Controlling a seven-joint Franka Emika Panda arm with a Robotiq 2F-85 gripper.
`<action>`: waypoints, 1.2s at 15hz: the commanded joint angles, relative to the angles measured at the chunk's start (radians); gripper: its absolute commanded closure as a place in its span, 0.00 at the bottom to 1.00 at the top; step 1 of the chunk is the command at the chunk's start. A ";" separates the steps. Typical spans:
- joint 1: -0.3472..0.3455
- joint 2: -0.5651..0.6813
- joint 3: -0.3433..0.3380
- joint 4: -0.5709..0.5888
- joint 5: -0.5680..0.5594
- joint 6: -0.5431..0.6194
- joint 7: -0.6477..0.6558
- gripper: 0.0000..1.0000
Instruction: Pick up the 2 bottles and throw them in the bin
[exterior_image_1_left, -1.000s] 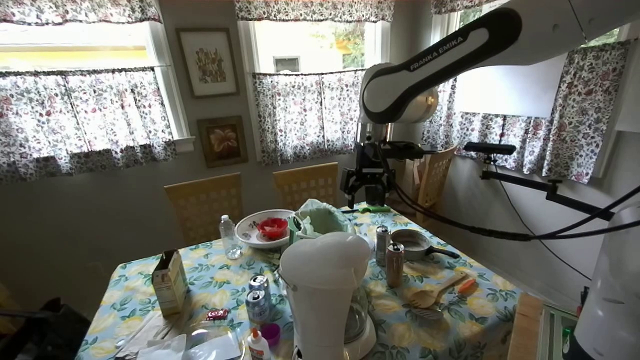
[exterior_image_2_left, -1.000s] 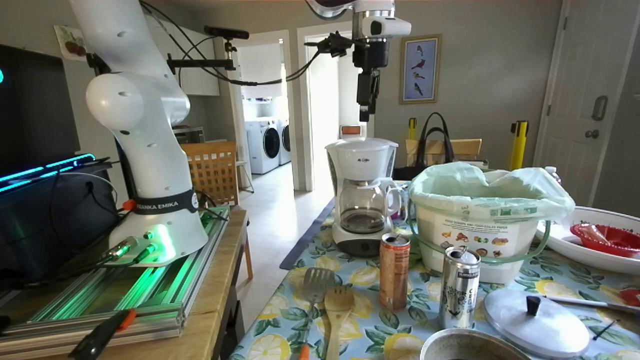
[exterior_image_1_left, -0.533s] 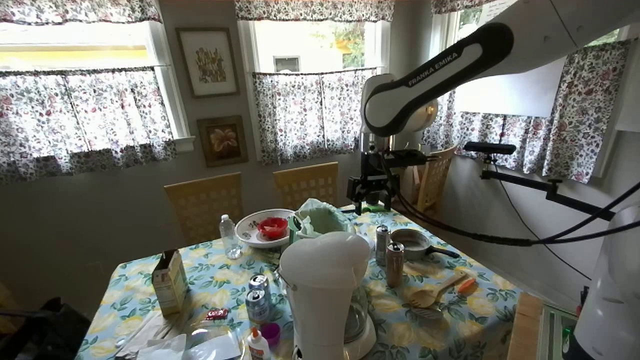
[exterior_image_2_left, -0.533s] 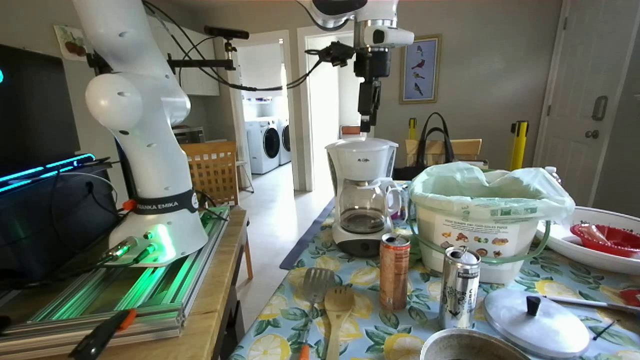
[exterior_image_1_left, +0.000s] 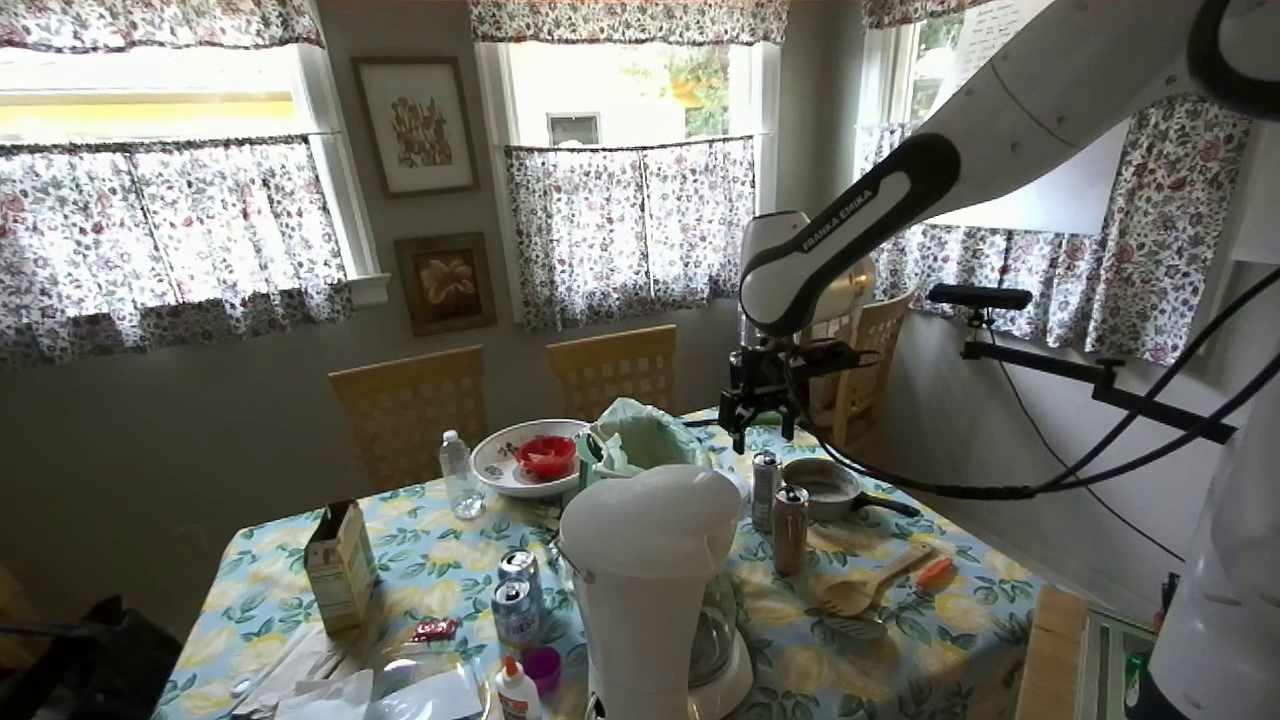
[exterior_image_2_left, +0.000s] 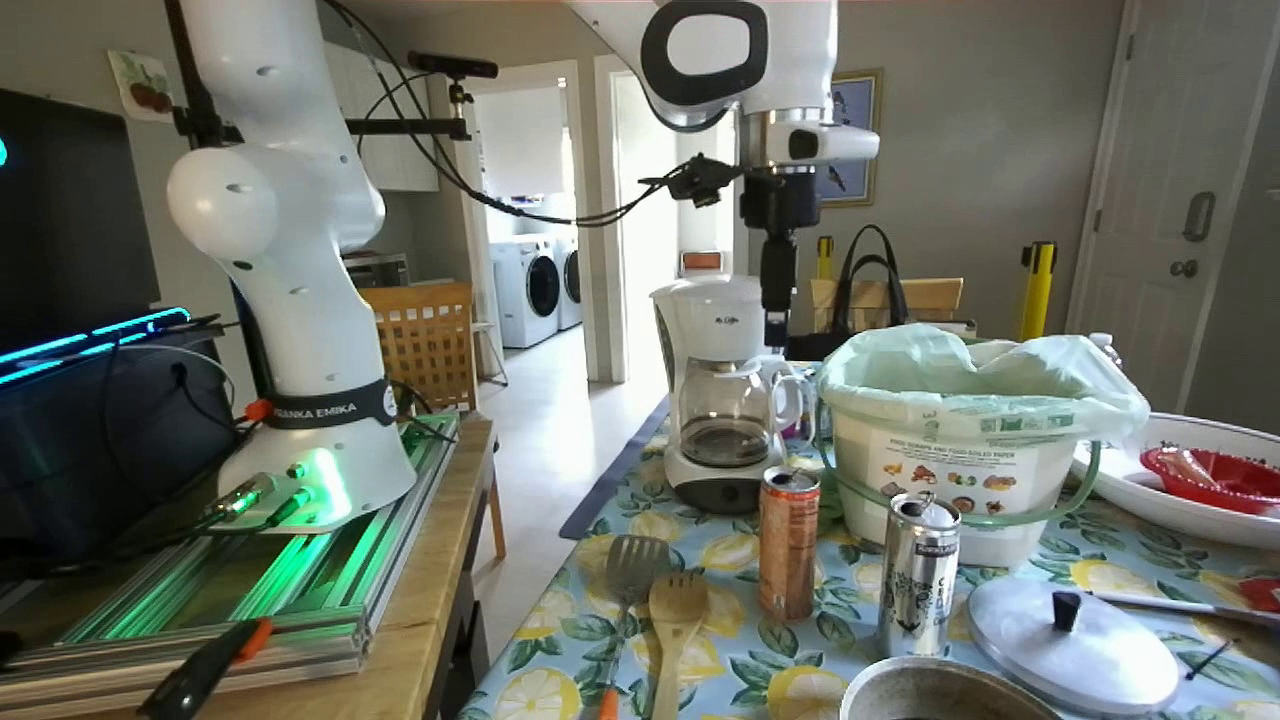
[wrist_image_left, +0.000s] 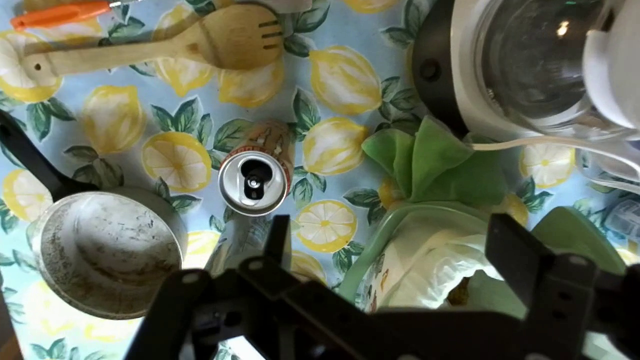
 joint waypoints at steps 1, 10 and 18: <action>-0.006 0.083 -0.019 0.013 -0.032 0.100 -0.107 0.00; -0.019 0.201 -0.050 0.004 -0.038 0.229 -0.231 0.00; -0.021 0.241 -0.079 -0.016 -0.077 0.243 -0.241 0.00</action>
